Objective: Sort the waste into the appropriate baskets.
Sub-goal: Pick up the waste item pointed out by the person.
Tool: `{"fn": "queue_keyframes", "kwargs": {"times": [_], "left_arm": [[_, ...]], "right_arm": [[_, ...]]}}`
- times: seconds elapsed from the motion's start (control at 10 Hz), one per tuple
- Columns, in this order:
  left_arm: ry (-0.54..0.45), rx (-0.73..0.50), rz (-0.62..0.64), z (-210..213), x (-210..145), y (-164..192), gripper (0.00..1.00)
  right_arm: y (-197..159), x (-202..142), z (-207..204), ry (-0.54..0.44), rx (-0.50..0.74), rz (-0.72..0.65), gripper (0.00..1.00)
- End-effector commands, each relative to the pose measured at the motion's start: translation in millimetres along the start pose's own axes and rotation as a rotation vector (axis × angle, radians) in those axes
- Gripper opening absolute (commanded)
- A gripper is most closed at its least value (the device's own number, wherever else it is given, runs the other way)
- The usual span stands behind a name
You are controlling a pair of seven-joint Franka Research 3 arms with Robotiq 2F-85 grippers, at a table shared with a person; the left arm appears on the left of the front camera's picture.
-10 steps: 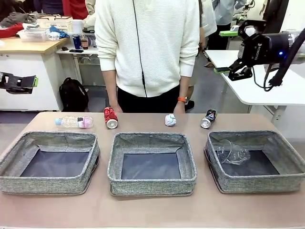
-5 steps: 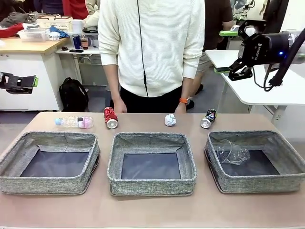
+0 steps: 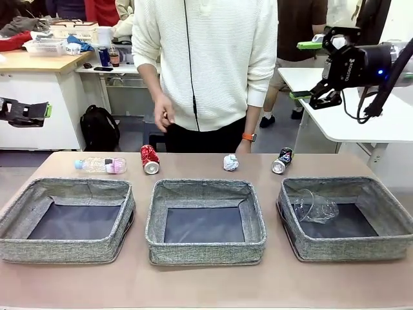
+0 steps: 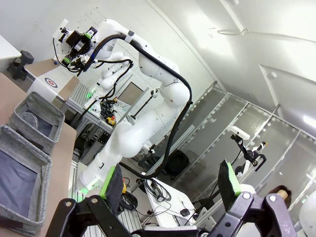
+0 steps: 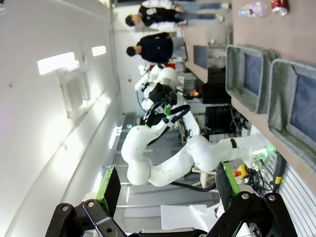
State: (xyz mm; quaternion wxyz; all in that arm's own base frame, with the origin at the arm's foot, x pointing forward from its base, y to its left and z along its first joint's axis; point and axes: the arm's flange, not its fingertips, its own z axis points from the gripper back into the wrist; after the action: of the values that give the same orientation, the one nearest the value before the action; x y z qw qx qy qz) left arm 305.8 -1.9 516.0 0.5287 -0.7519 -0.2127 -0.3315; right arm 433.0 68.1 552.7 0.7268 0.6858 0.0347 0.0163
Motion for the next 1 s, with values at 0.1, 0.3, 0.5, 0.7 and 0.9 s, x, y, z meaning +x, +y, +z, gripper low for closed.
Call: {"fn": "queue_keyframes", "kwargs": {"times": [0.1,0.3,0.5,0.7,0.9], "left_arm": [[0.011,-0.011,-0.019,1,-3,-2,1.0],[0.011,-0.011,-0.019,1,-3,-2,1.0],[0.011,-0.011,-0.019,1,-3,-2,1.0],[0.081,0.177,-0.059,8,13,6,1.0],[0.179,0.951,-0.17,45,49,27,1.0]], "right_arm": [[4,-2,0,-0.007,-0.02,-0.02,1.0],[4,-2,0,-0.007,-0.02,-0.02,1.0],[4,-2,0,-0.007,-0.02,-0.02,1.0],[4,-2,0,-0.007,-0.02,-0.02,1.0],[4,-2,0,-0.007,-0.02,-0.02,1.0]]}}
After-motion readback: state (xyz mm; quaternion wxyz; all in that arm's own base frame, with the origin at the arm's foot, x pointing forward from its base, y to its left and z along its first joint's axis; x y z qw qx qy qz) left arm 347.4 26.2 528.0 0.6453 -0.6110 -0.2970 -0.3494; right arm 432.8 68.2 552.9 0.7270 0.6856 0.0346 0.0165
